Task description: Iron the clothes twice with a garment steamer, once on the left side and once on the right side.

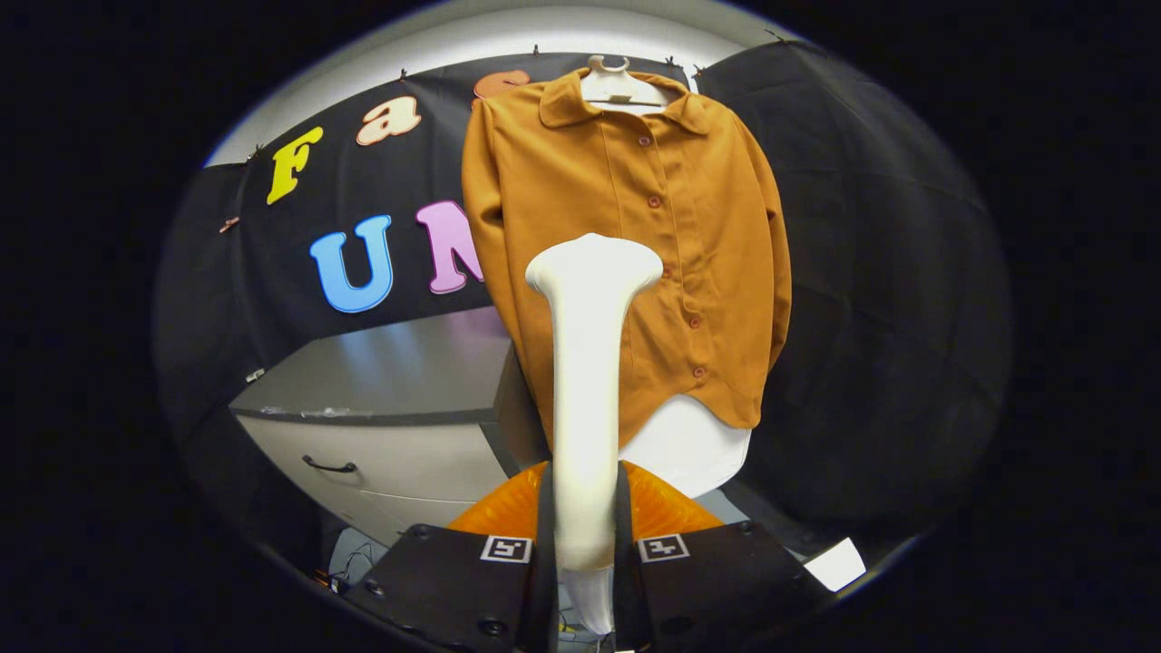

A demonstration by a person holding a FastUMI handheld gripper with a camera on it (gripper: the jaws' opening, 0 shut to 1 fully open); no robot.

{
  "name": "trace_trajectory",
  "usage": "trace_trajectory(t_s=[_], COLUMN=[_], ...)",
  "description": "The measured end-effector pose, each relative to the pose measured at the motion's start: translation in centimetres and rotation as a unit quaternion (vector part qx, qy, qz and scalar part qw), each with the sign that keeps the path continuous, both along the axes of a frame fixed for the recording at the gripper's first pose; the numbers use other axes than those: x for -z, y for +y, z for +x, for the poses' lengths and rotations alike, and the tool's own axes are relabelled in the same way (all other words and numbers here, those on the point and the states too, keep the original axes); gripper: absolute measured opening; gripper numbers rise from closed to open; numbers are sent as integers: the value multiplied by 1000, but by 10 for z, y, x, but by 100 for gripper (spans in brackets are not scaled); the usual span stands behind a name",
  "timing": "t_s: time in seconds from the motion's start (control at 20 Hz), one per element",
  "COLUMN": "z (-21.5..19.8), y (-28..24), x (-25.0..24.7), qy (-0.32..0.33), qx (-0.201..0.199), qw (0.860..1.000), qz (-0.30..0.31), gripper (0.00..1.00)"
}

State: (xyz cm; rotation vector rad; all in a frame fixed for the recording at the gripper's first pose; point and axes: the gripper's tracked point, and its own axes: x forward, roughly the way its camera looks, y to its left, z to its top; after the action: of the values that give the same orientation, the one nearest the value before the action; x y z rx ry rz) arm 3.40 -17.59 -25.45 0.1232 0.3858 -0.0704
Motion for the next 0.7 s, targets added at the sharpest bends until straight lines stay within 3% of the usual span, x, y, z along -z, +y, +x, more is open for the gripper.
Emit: trace_trajectory(t_s=[0.7], z=[-10], y=[-20], x=[-206], qy=[-202], qx=[13], qw=[979], qz=[-25], gripper=[27])
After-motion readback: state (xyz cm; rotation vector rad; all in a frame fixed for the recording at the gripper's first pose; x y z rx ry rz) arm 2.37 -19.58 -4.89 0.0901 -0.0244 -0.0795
